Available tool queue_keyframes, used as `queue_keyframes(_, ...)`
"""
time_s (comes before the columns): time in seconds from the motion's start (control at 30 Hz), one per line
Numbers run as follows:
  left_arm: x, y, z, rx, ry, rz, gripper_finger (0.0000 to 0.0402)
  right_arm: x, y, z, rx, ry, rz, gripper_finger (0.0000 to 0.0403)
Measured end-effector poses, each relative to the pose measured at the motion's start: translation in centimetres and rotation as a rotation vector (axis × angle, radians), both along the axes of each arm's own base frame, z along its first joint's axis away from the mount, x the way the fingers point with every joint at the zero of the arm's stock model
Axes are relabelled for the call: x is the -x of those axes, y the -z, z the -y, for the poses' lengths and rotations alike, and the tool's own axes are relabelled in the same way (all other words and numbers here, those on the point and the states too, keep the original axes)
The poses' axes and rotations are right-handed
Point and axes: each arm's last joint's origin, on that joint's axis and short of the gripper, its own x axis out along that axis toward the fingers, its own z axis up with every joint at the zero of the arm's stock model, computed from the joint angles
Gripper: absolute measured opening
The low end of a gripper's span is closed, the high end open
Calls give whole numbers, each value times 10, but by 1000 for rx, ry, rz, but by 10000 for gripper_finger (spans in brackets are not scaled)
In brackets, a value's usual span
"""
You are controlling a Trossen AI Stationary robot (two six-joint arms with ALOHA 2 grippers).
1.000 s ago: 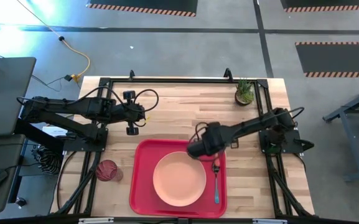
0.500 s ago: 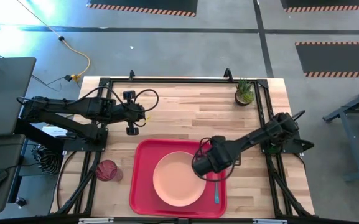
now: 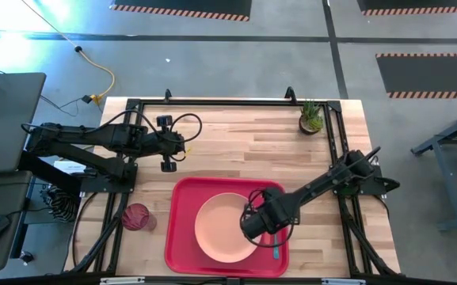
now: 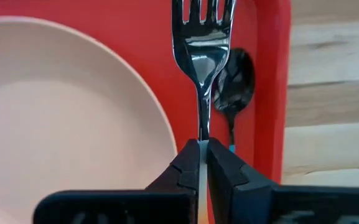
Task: Pick and place plate/cup/fork/spoon on tray
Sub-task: Put the orange fork on the red serving tray
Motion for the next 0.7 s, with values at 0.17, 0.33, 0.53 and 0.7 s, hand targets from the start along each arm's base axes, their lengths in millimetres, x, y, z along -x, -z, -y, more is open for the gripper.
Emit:
queue_keyframes(0.17, 0, 0, 0, 0, 0, 0, 19, -6, 13, -7, -20, -8, -3, 0)
queue_keyframes(0.33, 0, 0, 0, 0, 0, 1, 19, -8, 21, -14, -49, -17, -13, 0)
queue_keyframes(0.53, 0, 0, 0, 0, 0, 1, 19, -11, 32, -25, -78, -27, -10, 0)
queue_keyframes(0.7, 0, 0, 0, 0, 0, 4, 19, -11, 40, -30, -106, -32, -43, 0)
